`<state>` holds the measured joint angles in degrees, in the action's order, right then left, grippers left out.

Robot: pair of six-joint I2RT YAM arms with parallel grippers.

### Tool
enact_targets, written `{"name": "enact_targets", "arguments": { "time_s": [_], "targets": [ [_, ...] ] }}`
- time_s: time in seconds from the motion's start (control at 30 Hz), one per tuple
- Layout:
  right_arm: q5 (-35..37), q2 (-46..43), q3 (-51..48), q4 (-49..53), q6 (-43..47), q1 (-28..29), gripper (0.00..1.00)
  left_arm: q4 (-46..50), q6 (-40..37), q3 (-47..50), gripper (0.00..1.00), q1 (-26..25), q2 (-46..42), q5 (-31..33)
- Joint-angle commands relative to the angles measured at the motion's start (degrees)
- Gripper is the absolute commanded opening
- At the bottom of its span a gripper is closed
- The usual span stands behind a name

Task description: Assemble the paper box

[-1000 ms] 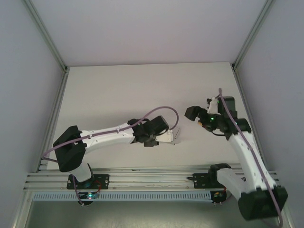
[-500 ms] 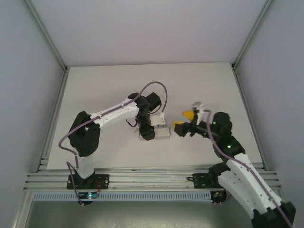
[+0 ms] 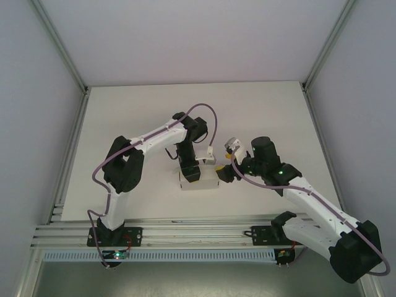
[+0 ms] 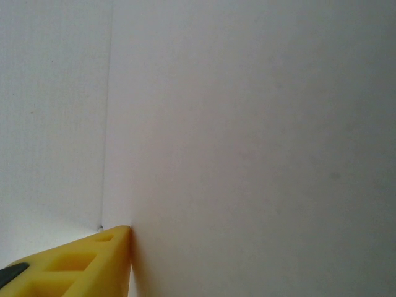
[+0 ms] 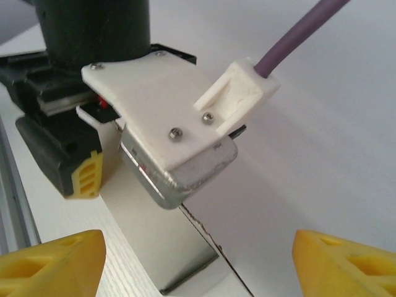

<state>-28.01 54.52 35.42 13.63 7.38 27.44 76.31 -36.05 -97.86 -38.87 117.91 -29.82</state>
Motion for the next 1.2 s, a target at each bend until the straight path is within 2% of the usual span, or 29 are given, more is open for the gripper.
{"name": "enact_targets", "arguments": {
  "time_s": [0.0, 0.2, 0.33, 0.57, 0.73, 0.93, 1.17],
  "targets": [
    [2.5, -1.57, 1.3, 4.21, 4.16, 0.3, 0.73, 3.83, -1.79, -1.01, 0.57, 0.45, 1.97, -0.72],
    [4.9, 2.49, 3.32, 6.15, 3.75, 0.62, 0.63, 3.78, -0.67, -1.98, 0.59, 0.31, 2.55, -0.33],
    [5.87, 4.62, 4.08, 6.43, 3.3, 1.44, 0.51, 3.21, 0.9, -2.33, 0.63, 0.2, 2.59, 0.89],
    [4.83, 6.2, 4.38, 6.24, 1.14, 3.82, 0.24, 1.61, 2.49, -2.16, 0.64, -0.01, 2.2, 1.85],
    [5.85, 5.87, 4.63, 6.59, -2.33, 6.2, 0.11, 0.48, 4.21, -1.77, 0.63, -0.68, 2.0, 2.95],
    [8.91, 5.62, 4.09, 5.77, -9.71, 8.61, 0.02, -3.22, 6.83, 1.16, 0.62, -1.43, 0.39, 5.04],
    [10.54, 3.9, 3.28, -0.17, -28.76, 8.91, 0.0, -6.97, 9.06, 2.84, 0.58, -1.93, -0.86, 5.25]
  ]
}}
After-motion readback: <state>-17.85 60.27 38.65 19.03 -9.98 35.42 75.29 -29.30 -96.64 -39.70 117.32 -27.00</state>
